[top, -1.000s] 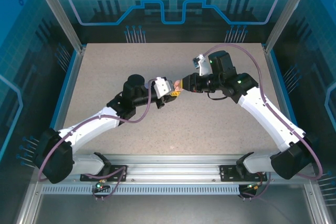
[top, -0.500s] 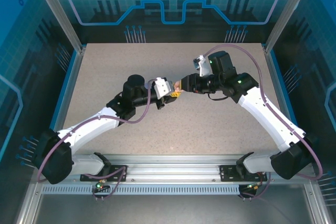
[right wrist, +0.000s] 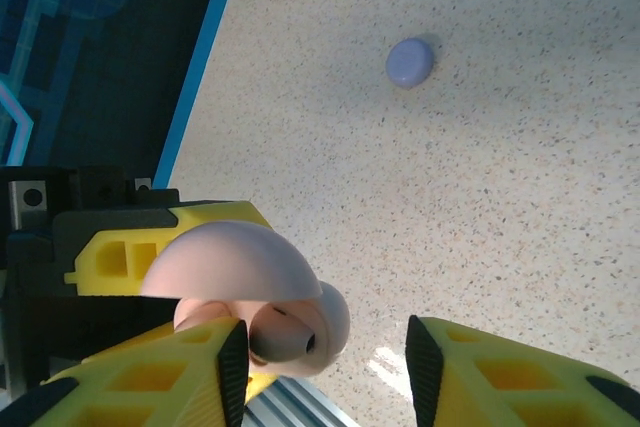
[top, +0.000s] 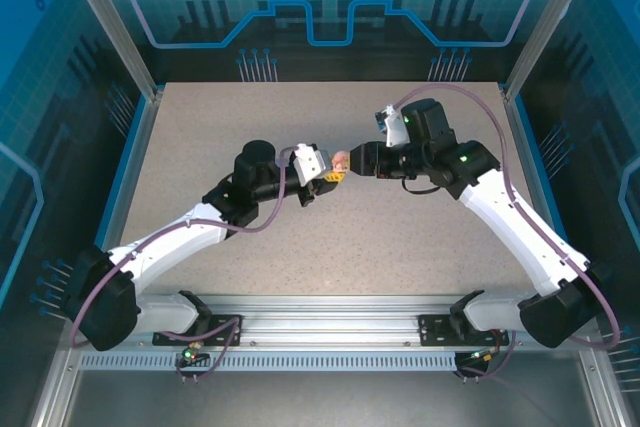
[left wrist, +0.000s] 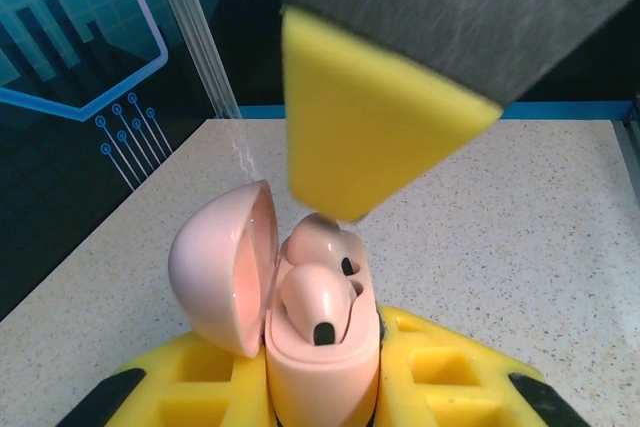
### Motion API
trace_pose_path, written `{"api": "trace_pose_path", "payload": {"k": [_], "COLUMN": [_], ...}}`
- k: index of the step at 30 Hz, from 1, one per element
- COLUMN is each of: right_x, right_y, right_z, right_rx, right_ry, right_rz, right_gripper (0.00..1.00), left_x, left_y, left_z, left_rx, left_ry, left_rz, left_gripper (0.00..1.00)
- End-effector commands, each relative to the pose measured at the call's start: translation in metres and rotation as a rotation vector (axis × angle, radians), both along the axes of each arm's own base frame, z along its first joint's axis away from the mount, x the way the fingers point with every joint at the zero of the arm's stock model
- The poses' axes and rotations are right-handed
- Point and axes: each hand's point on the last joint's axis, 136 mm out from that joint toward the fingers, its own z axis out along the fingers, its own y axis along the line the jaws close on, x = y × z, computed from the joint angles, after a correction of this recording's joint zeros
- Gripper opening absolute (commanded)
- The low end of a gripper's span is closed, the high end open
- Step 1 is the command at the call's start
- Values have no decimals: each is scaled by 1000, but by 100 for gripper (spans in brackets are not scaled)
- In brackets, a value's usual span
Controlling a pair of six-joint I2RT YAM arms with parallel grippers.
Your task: Insert wireless bluetooth earbuds into charging case
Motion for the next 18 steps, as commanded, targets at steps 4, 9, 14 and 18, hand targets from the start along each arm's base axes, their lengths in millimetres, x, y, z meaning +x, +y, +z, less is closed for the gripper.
{"api": "trace_pose_path", "payload": {"k": [4, 9, 14, 18], "right_x": [4, 15, 21, 22], "right_y": [-26, -34, -24, -11], "right_z": [23, 13, -2, -7], "right_rx": [-58, -46, -4, 31], "right_ry": [-109, -112, -92, -72], "right_rz": [-27, 23, 142, 216], "right_gripper": [50, 49, 47, 45], "left_x": [7, -5, -23, -29], "left_y": [0, 1, -4, -6], "left_z": [10, 14, 21, 26], "left_rx": [-52, -84, -104, -115], "left_ry": [102, 128, 140, 147], "left_rz": [1, -60, -165, -202], "left_gripper": [6, 5, 5, 5]}}
